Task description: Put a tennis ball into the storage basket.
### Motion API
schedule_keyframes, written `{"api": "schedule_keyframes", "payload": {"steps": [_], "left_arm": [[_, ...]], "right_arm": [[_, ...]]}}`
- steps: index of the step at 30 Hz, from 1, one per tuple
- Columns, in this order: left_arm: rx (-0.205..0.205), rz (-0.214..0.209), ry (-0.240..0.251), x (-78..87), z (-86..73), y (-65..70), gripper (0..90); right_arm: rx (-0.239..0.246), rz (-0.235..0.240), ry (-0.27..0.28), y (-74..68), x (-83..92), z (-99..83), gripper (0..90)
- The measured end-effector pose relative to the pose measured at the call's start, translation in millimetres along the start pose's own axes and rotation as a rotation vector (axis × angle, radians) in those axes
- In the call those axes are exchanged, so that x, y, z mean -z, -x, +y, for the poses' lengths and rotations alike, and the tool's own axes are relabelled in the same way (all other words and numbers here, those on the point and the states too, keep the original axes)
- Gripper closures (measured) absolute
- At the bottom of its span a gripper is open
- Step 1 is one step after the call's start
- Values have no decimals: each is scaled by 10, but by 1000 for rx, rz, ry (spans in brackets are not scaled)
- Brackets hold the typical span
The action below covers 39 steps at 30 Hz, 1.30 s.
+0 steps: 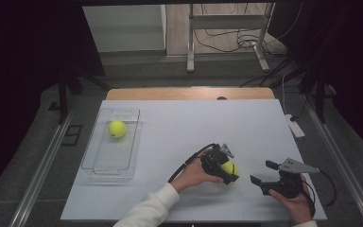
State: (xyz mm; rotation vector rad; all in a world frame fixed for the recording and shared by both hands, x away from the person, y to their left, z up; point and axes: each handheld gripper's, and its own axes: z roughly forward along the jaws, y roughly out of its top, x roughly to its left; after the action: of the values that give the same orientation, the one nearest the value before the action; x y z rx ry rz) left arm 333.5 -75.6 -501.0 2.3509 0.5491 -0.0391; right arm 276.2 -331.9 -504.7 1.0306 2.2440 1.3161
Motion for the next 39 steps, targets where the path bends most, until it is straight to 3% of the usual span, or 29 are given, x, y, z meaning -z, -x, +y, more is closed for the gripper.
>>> {"api": "schedule_keyframes", "payload": {"steps": [39], "left_arm": [[3,28,72,273,1,14,266]], "right_arm": [[-5,-6,4,-5,12,4,117]]}}
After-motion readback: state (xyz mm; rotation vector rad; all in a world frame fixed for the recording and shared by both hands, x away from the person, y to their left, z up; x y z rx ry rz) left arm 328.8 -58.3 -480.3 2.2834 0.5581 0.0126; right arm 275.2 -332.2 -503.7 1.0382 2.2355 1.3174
